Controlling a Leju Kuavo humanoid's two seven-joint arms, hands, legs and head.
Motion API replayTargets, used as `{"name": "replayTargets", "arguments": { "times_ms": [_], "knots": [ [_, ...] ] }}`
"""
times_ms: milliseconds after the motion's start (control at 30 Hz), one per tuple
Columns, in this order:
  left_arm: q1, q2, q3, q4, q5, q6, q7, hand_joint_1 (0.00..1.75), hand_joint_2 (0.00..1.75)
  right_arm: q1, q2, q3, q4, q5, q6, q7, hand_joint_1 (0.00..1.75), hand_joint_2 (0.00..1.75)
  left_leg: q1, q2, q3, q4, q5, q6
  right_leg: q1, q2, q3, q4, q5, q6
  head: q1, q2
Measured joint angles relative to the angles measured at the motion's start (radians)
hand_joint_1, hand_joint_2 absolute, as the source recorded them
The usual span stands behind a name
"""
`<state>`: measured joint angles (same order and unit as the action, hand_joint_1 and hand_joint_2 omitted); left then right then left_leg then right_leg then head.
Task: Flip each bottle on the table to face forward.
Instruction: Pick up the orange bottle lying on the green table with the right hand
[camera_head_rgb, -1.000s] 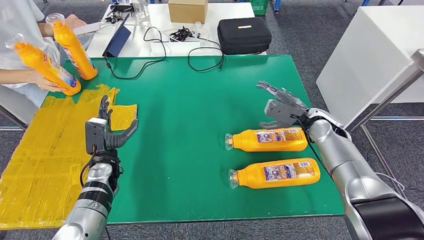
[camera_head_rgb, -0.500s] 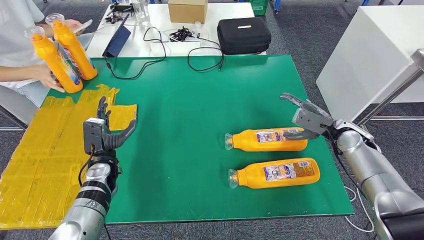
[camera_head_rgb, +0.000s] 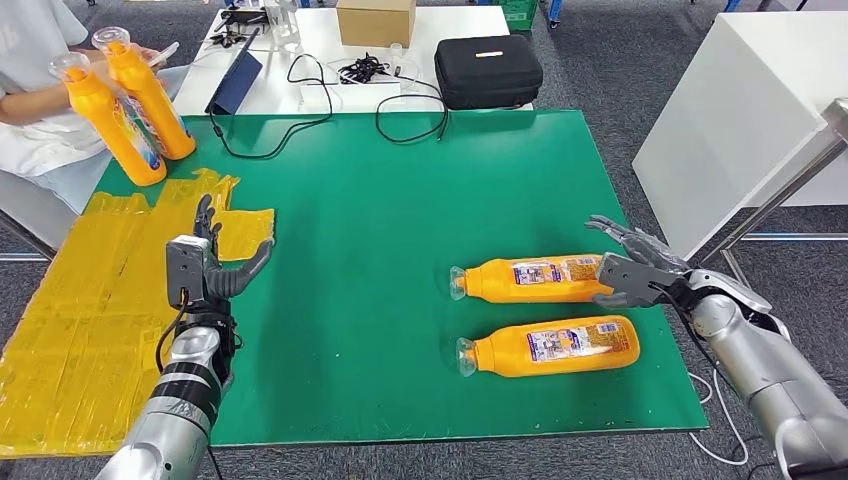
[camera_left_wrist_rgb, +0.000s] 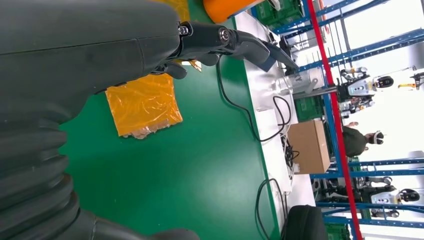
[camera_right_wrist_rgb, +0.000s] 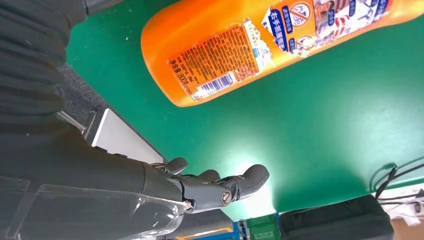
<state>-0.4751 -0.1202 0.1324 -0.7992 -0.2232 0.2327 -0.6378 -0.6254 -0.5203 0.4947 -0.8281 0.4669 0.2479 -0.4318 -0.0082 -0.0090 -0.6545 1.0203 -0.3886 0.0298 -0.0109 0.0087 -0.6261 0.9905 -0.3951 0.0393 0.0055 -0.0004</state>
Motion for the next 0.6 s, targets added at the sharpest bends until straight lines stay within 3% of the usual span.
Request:
{"name": "replayTargets", "arguments": {
  "times_ms": [300,600],
  "knots": [
    [-0.009,0.000,-0.002,0.011,0.000,-0.003,0.002,0.00,1.75,-0.011,0.019,0.021,0.030,0.052,0.004,0.011,0.00,1.75,0.000,0.000,0.000,0.000,0.000,0.000,0.000,0.000,0.000,0.000,0.000,0.000,0.000,0.000],
    [-0.031,-0.006,-0.011,0.037,0.006,-0.003,0.004,0.00,1.75,-0.074,0.102,0.088,0.142,0.099,-0.021,0.037,0.00,1.75,0.000,0.000,0.000,0.000,0.001,0.000,0.000,0.000,0.000,0.000,0.000,0.000,0.000,0.000]
  ]
}}
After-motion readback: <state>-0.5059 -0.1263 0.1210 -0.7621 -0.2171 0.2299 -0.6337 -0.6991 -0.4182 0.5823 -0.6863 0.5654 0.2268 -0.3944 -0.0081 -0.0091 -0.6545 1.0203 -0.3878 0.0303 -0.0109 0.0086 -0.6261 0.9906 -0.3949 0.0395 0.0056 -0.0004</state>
